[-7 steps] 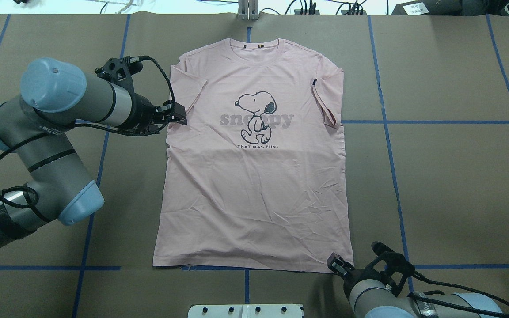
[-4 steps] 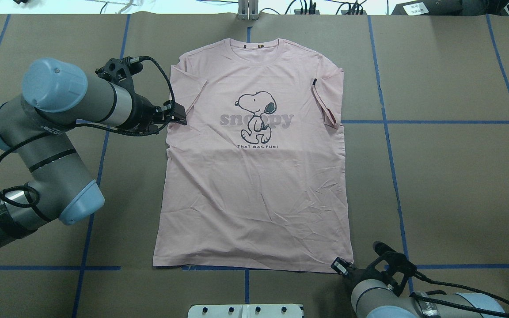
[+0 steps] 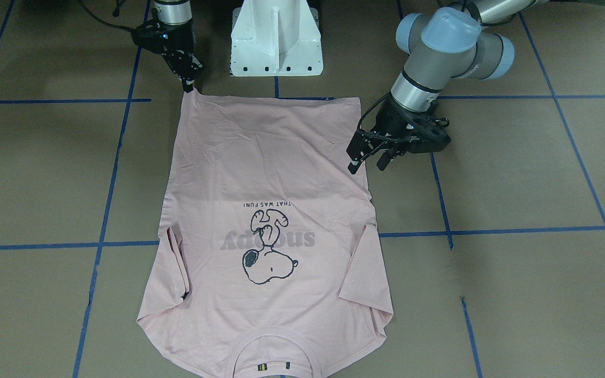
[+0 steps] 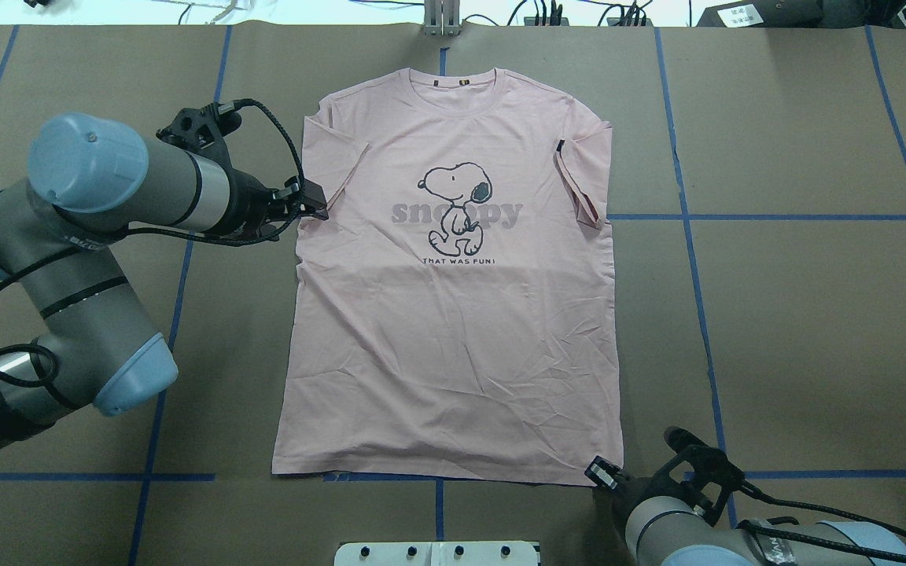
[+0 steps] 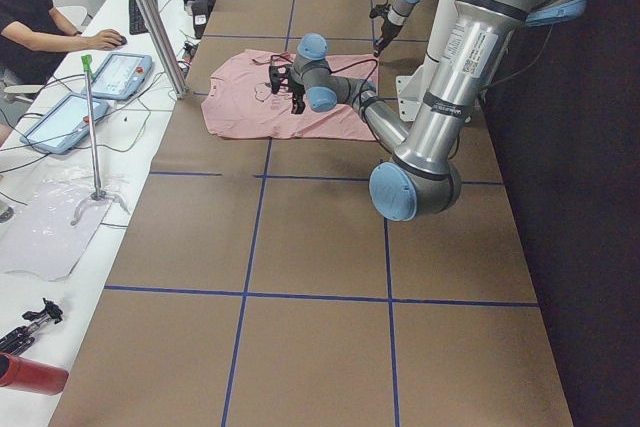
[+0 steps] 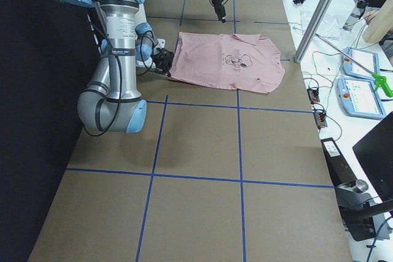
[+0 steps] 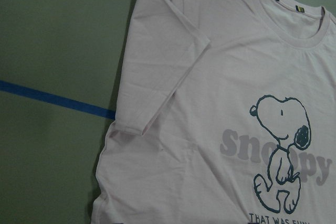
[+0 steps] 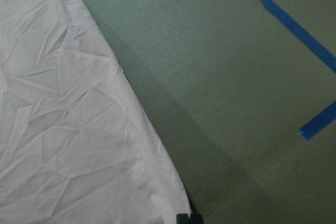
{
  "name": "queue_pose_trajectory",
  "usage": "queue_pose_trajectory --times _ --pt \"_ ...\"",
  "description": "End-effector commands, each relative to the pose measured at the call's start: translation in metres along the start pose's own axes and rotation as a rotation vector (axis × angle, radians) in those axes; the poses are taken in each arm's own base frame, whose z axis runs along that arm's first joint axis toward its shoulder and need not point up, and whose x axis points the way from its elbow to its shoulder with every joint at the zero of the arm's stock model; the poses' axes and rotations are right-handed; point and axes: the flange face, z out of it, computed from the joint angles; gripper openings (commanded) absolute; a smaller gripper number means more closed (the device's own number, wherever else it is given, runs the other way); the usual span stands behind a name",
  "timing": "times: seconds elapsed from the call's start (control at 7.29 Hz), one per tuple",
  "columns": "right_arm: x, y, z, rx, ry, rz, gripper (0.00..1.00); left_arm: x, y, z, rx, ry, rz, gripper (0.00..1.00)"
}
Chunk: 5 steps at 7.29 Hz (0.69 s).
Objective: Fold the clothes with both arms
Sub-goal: 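Move the left gripper to the other near hem corner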
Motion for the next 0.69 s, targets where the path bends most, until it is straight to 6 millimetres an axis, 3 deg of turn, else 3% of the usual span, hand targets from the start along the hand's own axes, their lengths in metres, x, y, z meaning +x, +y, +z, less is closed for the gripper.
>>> queue_pose_trajectory --times 0.0,0.27,0.55 --pt "-0.004 -0.005 -0.007 -0.005 -0.012 0.007 0.00 -0.033 0.102 0.020 -0.012 -0.085 -0.102 0.83" --pt "-0.007 -0.009 -0.010 -0.003 -0.020 0.014 0.00 -0.079 0.148 0.009 -0.063 -0.142 -0.157 0.82" --pt "-0.004 -0.011 -0.008 0.002 -0.013 0.011 0.00 -0.092 0.196 0.018 -0.118 -0.198 -0.239 0.82"
